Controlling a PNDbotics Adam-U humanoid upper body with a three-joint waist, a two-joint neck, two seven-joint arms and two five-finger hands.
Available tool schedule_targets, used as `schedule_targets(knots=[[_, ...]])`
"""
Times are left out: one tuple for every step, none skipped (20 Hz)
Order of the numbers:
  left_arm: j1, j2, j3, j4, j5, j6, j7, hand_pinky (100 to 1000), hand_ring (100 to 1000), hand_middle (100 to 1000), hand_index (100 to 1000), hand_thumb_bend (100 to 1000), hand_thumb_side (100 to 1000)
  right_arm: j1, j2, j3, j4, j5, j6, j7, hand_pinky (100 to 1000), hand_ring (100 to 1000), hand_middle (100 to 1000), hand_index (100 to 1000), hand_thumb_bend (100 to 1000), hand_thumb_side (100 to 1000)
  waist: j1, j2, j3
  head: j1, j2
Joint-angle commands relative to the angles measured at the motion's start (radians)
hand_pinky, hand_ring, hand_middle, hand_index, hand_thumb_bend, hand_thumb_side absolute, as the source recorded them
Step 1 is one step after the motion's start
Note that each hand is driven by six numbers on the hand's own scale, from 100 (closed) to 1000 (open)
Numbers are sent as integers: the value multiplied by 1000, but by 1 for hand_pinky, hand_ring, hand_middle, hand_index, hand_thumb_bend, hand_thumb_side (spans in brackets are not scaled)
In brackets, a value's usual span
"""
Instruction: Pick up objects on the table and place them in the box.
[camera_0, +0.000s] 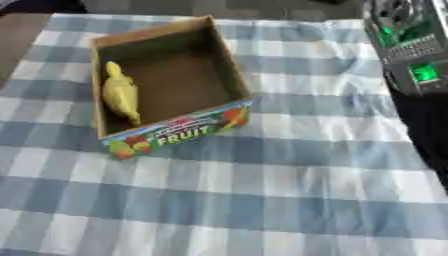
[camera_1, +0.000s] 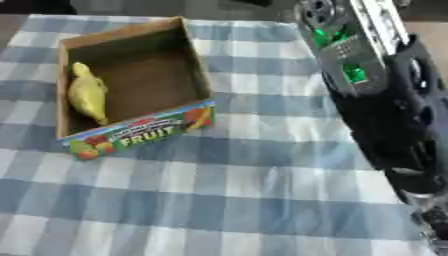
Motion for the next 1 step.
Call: schedule_targets(knots=[[-6, 10, 12, -20, -4, -3, 5, 649, 679, 664, 874, 100, 710, 26, -76, -48, -31, -118, 20, -134, 790, 693, 579, 830, 100, 947, 7, -23, -4, 12, -4]])
